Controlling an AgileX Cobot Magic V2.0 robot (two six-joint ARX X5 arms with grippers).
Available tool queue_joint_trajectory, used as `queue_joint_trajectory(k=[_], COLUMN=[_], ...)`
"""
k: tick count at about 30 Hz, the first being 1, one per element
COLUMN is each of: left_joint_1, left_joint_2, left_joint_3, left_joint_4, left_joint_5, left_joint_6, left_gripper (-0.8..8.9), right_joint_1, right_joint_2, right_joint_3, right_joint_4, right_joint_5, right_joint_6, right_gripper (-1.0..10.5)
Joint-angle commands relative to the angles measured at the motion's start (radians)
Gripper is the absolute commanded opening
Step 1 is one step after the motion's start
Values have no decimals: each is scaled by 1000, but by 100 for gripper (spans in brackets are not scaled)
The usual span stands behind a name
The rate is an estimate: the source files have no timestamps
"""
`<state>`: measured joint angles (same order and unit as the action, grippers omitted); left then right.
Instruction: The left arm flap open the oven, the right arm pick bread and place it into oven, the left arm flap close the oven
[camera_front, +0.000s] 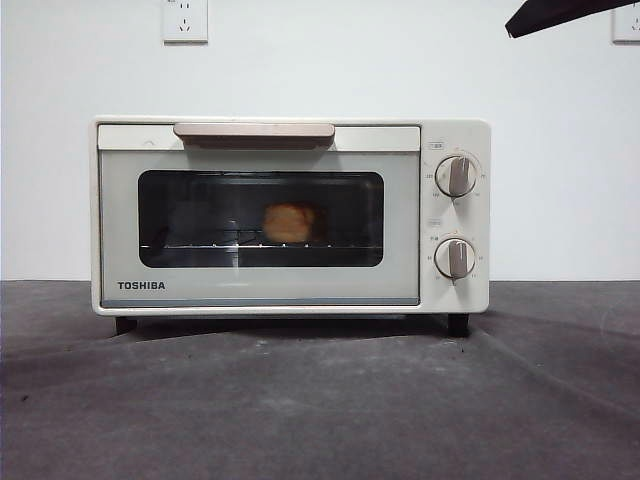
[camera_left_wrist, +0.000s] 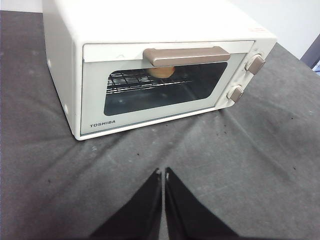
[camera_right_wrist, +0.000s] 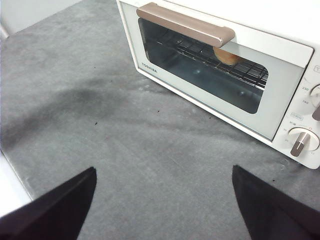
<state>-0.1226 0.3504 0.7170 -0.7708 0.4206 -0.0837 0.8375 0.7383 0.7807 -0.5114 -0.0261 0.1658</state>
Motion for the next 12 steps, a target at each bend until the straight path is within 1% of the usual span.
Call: queue_joint_trajectory(k=[1,2,4,12], left_joint_1=[-2,-2,-2,-2], left_joint_2=[1,1,1,1], left_joint_3=[18,18,18,18], left_joint_4=[7,7,7,7], left_joint_5=[-2,-2,-2,-2], left_joint_6=[17,17,17,17], left_gripper=[16,16,16,16], right_joint_1=[10,10,10,10], right_joint_2=[6,6,6,5], right_joint_3=[6,6,6,6], right_joint_4=[10,9,9,10], right_joint_5=[1,1,1,1], right_joint_6=[14,13,11,16], right_gripper=[282,130,-1,9])
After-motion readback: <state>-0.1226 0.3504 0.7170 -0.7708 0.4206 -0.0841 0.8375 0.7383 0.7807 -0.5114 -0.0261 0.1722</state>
